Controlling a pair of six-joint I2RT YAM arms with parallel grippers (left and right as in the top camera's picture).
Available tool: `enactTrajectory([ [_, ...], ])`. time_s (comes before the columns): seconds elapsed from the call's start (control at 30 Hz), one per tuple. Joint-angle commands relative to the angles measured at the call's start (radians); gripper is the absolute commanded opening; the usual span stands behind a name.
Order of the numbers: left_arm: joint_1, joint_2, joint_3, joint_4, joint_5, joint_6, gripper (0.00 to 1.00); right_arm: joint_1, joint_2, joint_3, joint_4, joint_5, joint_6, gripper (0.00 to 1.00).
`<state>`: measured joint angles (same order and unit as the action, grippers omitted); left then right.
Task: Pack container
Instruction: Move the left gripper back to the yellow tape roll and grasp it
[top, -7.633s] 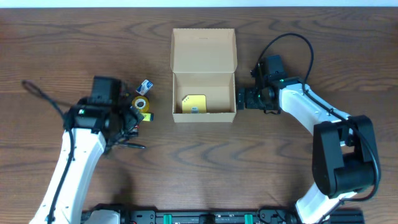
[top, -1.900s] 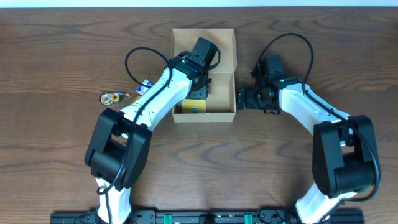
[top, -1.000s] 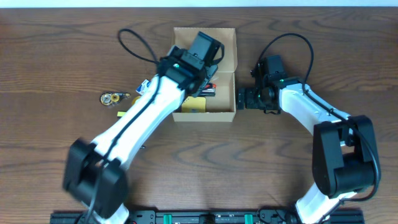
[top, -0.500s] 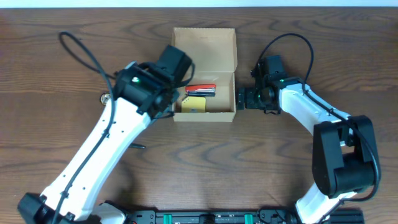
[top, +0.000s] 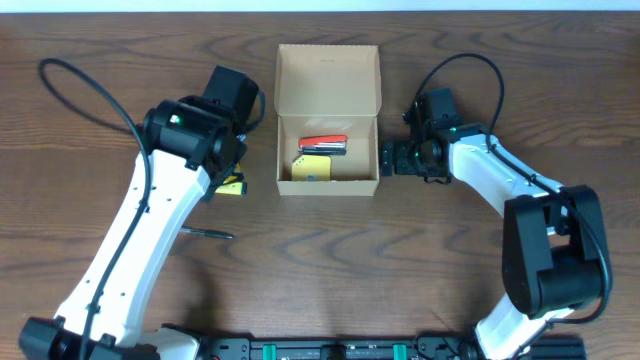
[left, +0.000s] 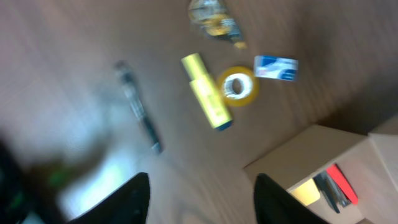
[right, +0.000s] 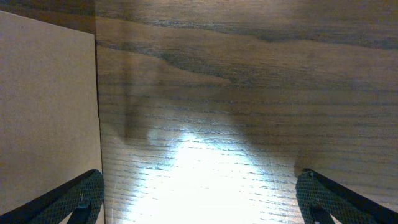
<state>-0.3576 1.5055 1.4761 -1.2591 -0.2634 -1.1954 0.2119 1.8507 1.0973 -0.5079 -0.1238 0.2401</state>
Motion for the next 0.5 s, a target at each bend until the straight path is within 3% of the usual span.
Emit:
enactTrajectory([
  [0.0, 0.023, -0.002, -0.081, 0.086, -0.017, 0.306, 0.64, -0.007, 0.001, -0.002, -0.001, -0.004, -0.013, 0.99],
  [0.1, 0.043, 0.021, -0.143, 0.177, -0.017, 0.501, 0.72, -0.007, 0.001, -0.002, -0.001, -0.004, -0.013, 0.99],
  [0.23, 0.064, 0.083, -0.178, 0.254, -0.015, 0.742, 0.72, -0.007, 0.001, -0.002, -0.001, -0.004, -0.013, 0.99],
  [0.3, 0.069, 0.127, -0.182, 0.297, -0.015, 0.89, 0.66, -0.007, 0.001, -0.002, -0.001, -0.004, -0.013, 0.99],
  [0.47, 0.082, 0.225, -0.182, 0.371, 0.012, 1.18, 0.7, -0.007, 0.001, -0.002, -0.001, -0.004, -0.013, 0.99],
])
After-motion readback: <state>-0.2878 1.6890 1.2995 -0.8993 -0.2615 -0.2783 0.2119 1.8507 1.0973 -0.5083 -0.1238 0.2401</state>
